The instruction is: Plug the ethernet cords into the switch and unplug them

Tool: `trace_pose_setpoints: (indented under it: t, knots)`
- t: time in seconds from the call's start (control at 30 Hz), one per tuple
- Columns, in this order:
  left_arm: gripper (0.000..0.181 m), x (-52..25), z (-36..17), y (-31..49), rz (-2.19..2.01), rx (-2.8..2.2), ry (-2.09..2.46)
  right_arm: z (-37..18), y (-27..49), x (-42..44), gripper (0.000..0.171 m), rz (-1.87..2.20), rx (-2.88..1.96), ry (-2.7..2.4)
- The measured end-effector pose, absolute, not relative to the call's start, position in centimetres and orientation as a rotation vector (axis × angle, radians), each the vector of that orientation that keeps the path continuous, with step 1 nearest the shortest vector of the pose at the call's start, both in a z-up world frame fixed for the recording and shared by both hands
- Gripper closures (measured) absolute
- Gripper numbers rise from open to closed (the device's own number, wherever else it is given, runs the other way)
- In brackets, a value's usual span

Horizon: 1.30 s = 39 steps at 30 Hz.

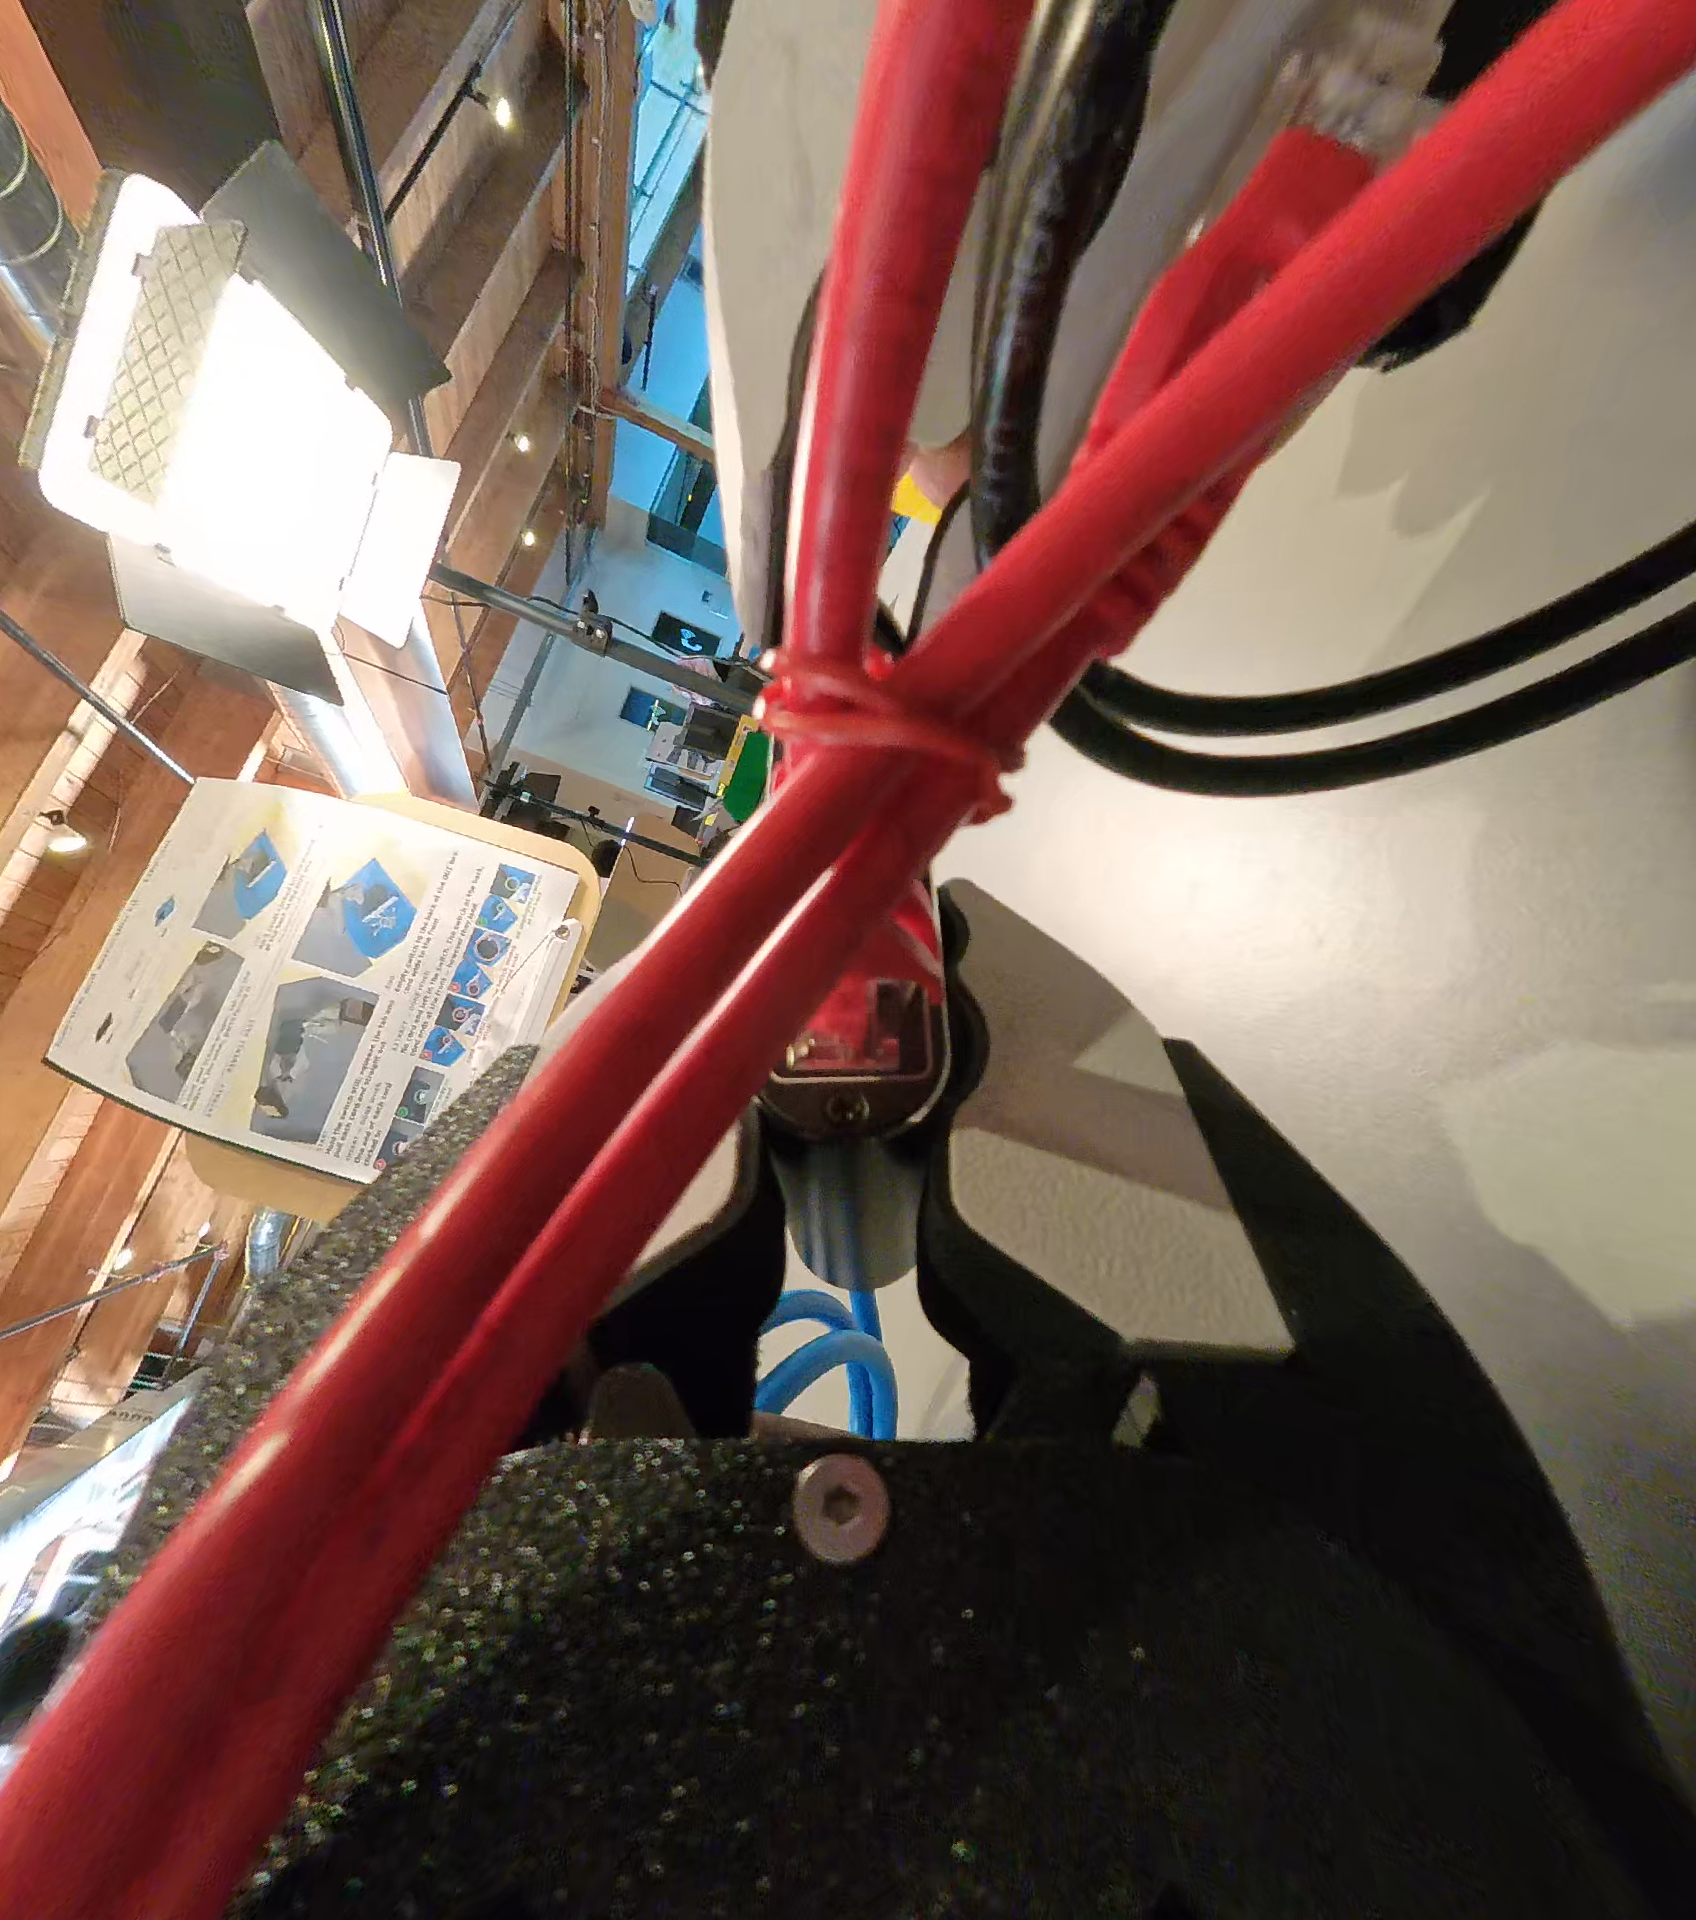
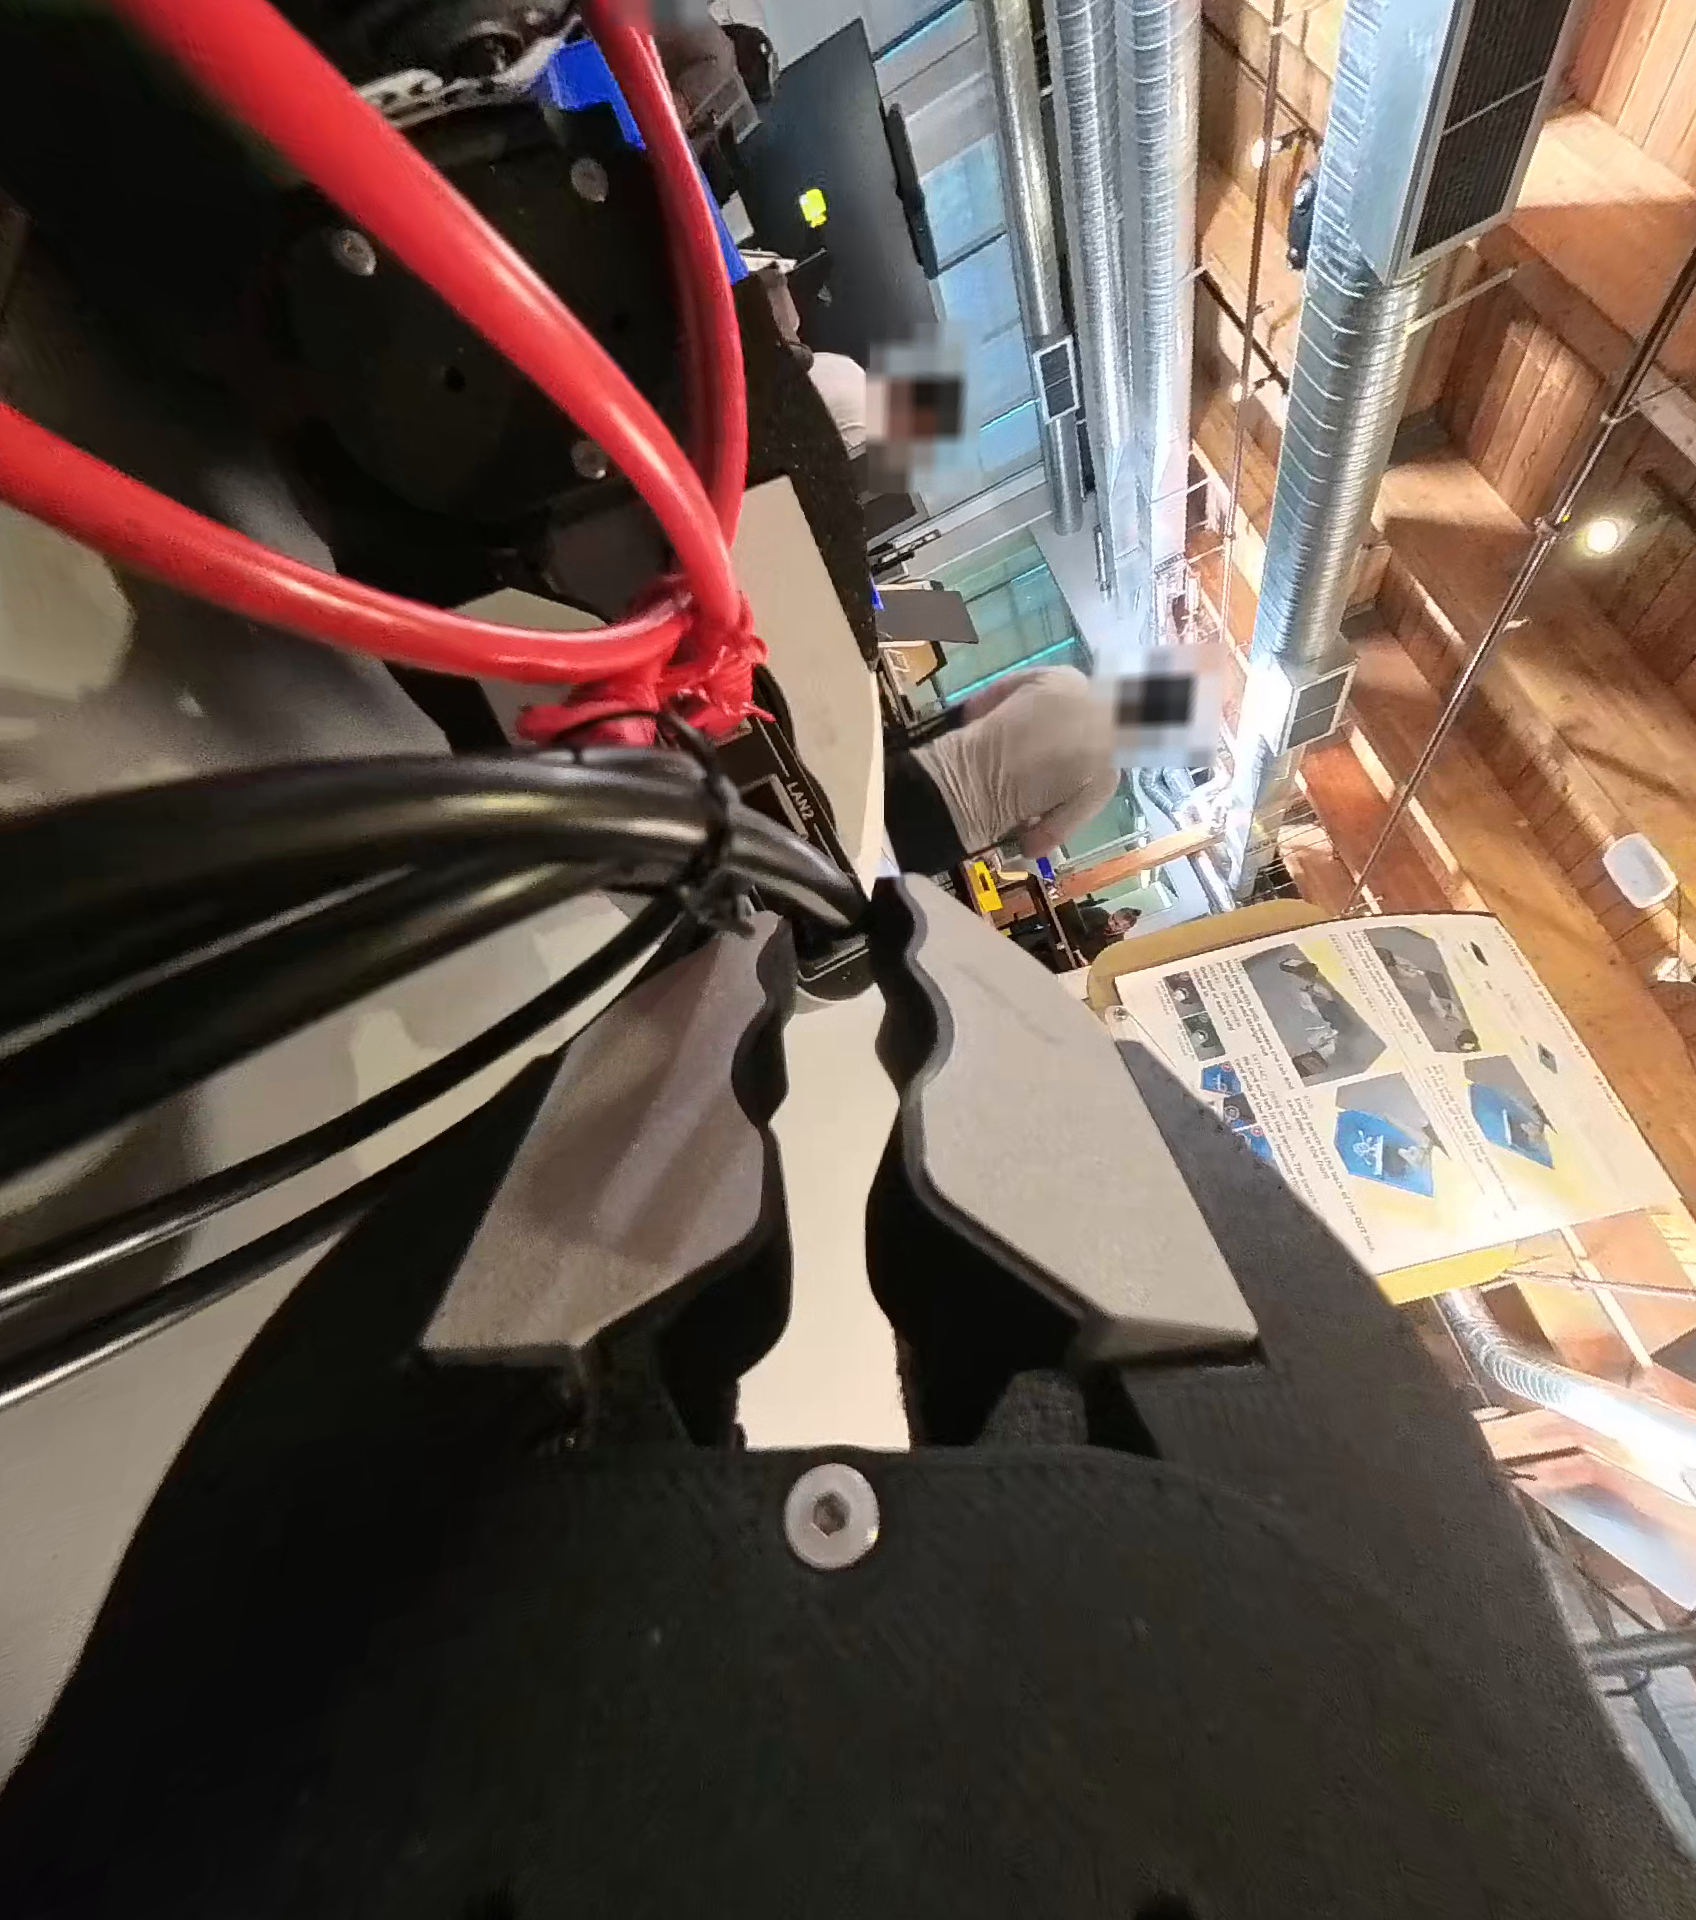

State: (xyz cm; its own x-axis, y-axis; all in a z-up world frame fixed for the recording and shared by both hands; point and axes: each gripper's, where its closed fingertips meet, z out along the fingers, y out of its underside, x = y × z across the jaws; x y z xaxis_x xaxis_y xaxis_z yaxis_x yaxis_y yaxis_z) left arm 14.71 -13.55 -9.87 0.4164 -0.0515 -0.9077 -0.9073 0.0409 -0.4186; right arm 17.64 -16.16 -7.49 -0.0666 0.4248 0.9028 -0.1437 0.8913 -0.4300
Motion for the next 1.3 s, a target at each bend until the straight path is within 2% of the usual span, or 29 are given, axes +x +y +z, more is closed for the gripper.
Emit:
trace_pose_setpoints:
  t: [0.03,0.23,0.47,0.63,0.73,0.83,1.1,1.3]
  knots:
    - [0.152,14.7,-9.8,-13.5,0.819,-1.377,0.929,-7.4,-16.2,17.7,0.157,0.463,-0.221,-1.562]
    - [0.151,14.1,-10.5,-13.6,0.866,-1.382,0.978,-8.4,-16.5,17.4,0.156,0.127,-0.061,-1.529]
    - [0.15,14.9,-10.0,-13.7,0.905,-1.32,0.997,-7.9,-16.6,18.2,0.158,0.381,-0.188,-1.607]
    - [0.15,15.2,-10.2,-13.9,0.902,-1.297,1.034,-8.4,-17.2,18.6,0.158,0.135,-0.074,-1.629]
    - [0.15,15.2,-9.9,-13.8,0.921,-1.298,1.012,-8.0,-17.0,18.6,0.158,0.184,-0.116,-1.623]
    - [0.15,15.1,-10.5,-14.1,0.902,-1.302,1.047,-8.7,-17.4,18.5,0.158,0.035,-0.054,-1.625]
    - [0.15,15.2,-10.5,-13.7,0.849,-1.349,1.006,-8.2,-16.7,18.5,0.158,0.27,-0.213,-1.604]
    - [0.149,15.0,-11.0,-13.6,0.894,-1.348,1.049,-8.8,-16.8,18.5,0.158,0.022,-0.095,-1.625]
